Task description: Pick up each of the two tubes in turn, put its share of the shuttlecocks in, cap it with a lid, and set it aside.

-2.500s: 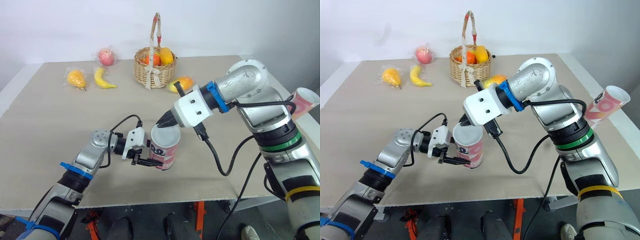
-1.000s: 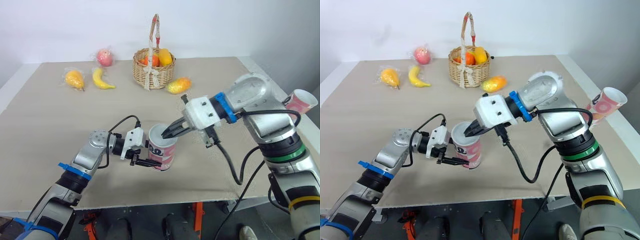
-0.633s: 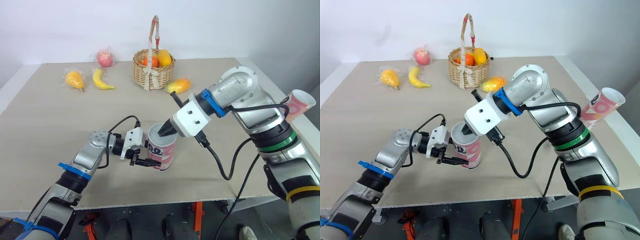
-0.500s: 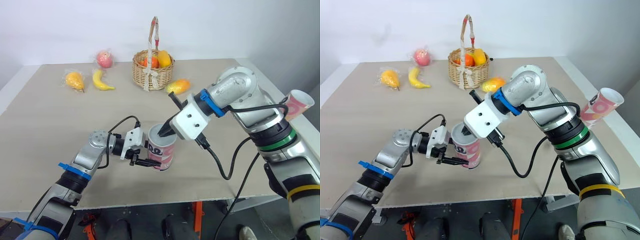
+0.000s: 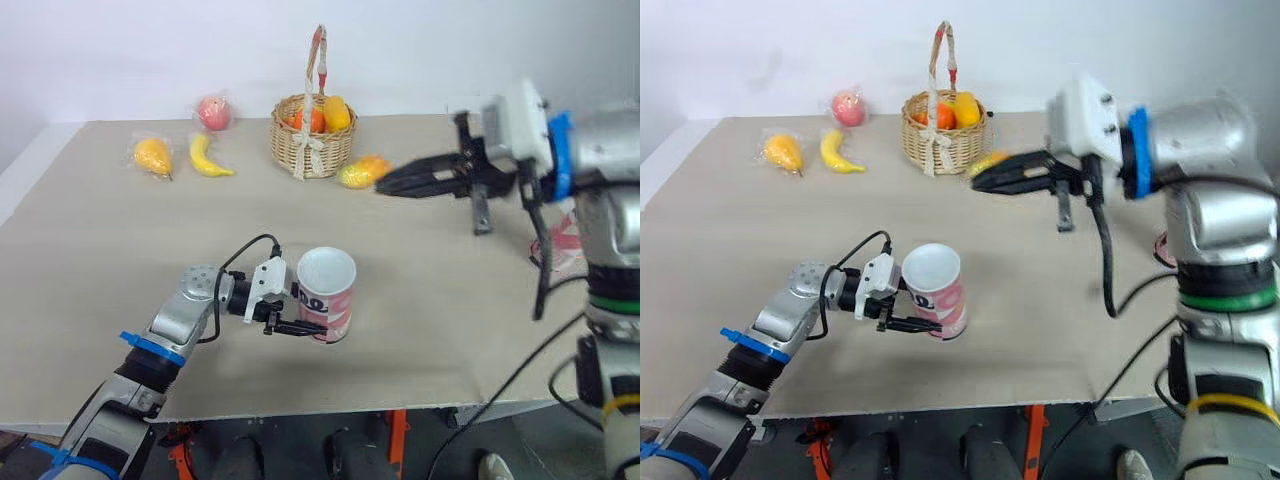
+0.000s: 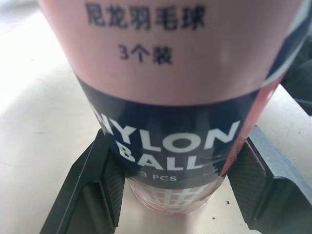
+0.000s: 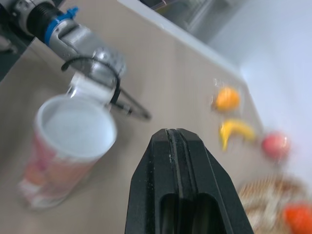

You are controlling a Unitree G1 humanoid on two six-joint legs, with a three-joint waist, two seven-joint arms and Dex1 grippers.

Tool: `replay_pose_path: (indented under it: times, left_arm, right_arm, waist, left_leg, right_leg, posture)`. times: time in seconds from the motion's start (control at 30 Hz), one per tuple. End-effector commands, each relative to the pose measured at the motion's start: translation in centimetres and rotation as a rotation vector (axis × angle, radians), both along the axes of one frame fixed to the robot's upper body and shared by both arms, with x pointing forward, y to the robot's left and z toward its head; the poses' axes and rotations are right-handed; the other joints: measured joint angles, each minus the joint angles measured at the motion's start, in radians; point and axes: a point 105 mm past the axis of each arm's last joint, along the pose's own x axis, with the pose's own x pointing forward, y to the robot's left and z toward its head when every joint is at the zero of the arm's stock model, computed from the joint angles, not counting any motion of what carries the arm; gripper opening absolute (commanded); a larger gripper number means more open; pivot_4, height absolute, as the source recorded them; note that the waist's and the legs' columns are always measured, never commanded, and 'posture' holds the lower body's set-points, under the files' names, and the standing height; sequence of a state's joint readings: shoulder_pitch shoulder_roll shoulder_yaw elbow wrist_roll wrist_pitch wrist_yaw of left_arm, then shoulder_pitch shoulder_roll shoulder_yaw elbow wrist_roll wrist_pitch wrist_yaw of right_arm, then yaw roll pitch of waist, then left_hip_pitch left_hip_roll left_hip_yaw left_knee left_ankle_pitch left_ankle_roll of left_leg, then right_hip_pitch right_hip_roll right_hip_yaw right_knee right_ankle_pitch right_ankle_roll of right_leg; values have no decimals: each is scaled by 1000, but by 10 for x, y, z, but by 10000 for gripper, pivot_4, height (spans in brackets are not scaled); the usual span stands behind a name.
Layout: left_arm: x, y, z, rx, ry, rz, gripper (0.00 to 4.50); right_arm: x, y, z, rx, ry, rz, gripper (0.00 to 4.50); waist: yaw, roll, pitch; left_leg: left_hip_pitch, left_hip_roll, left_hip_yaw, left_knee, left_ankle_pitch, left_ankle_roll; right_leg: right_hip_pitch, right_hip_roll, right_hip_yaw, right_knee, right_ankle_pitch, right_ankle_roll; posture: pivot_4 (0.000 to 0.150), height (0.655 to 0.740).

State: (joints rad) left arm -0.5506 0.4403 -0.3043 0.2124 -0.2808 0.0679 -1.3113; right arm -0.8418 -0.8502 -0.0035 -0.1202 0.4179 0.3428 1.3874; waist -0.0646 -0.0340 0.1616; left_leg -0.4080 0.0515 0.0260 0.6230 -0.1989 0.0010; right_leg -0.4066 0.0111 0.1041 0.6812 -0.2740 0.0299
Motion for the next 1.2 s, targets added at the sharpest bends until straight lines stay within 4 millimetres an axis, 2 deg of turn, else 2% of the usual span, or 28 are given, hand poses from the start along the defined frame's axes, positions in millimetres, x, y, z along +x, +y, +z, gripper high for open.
replay_pose_path:
  times: [0.03,0.07,0.1,0.13,0.2,0.3,0.4,0.43,0.5,0.57,0.77,0.83,1.07,1.2]
  left_arm:
    - [9,11,-7,33,16,72,26666]
    - [9,10,-6,32,13,66,26666]
    - [9,10,-6,32,9,61,26666]
    - [9,9,-5,37,4,56,26666]
    - [10,9,-6,46,-6,49,26666]
    - [10,7,-6,55,-19,39,26666]
    - [10,4,-3,34,-11,30,26666]
    - [9,2,-1,23,-6,26,29946]
    - [8,-1,4,-9,9,18,35615]
    - [5,-2,11,-39,10,0,44454]
    - [1,6,24,-72,-25,-3,44454]
    - [1,18,22,-46,-39,16,44454]
    - [-25,77,28,42,56,53,44454]
    - [-31,96,34,51,71,120,44454]
  right_arm:
    - [-1,-14,-11,21,3,-122,810]
    - [3,-22,-27,12,29,-187,810]
    - [6,-29,-40,18,64,-248,3423]
    - [8,-34,-58,20,116,-297,6942]
    - [9,-40,-81,27,186,-361,14412]
    - [4,-42,-98,45,240,-388,29112]
    - [0,-46,-102,80,277,-418,43124]
    - [0,-49,-104,84,295,-436,44722]
    - [-4,-51,-108,73,324,-435,45000]
    - [-10,-51,-113,50,342,-414,45000]
    - [-12,-49,-117,36,367,-396,45000]
    - [-12,-47,-119,36,377,-379,45000]
    - [-8,-26,-129,61,411,-326,45000]
    - [-6,-10,-132,97,426,-289,45000]
  waist:
    - [0,2,1]
    - [0,2,1]
    - [2,2,1]
    - [3,1,2]
    - [3,1,2]
    - [1,1,2]
    - [0,1,3]
    - [0,1,3]
    - [2,1,3]
    - [2,-1,4]
    - [4,-2,5]
    - [4,-2,5]
    - [7,-3,7]
    - [11,-2,10]
  left_leg:
    - [0,0,1,0,0,0]
    - [0,-1,1,0,0,0]
    - [0,-1,1,-1,0,0]
    - [0,-1,0,0,0,0]
    - [0,-1,0,0,0,0]
    - [0,-2,2,1,0,0]
    - [0,-2,2,2,0,0]
    - [0,-2,2,3,0,0]
    - [0,-3,1,3,0,0]
    - [-1,-3,1,3,0,0]
    - [-6,-3,0,3,-3,-3]
    - [-6,-3,0,3,-4,-5]
    - [-7,-3,-3,3,-7,-7]
    - [-8,-3,-3,4,-7,-7]
  right_leg:
    - [-1,0,1,0,0,1]
    - [-1,1,2,0,0,1]
    - [-1,1,3,0,0,2]
    - [-1,1,3,0,0,2]
    - [0,2,3,0,1,3]
    - [-1,1,6,0,2,5]
    - [-1,1,6,0,3,6]
    - [0,1,6,0,3,6]
    - [0,1,6,0,3,6]
    - [0,1,6,0,3,7]
    - [-3,1,6,-1,-2,8]
    - [-3,1,6,-1,-3,8]
    - [-3,1,3,-1,-7,5]
    - [-3,-1,3,-1,-8,7]
  posture:
    - [1500,7400]
    - [1500,7400]
    - [1500,7400]
    - [1500,7400]
    - [1500,7400]
    - [1500,7400]
    - [1500,7400]
    - [1500,7400]
    - [1500,7400]
    - [1500,7400]
    - [1500,7400]
    - [1500,7400]
    - [1500,7400]
    - [1500,7400]
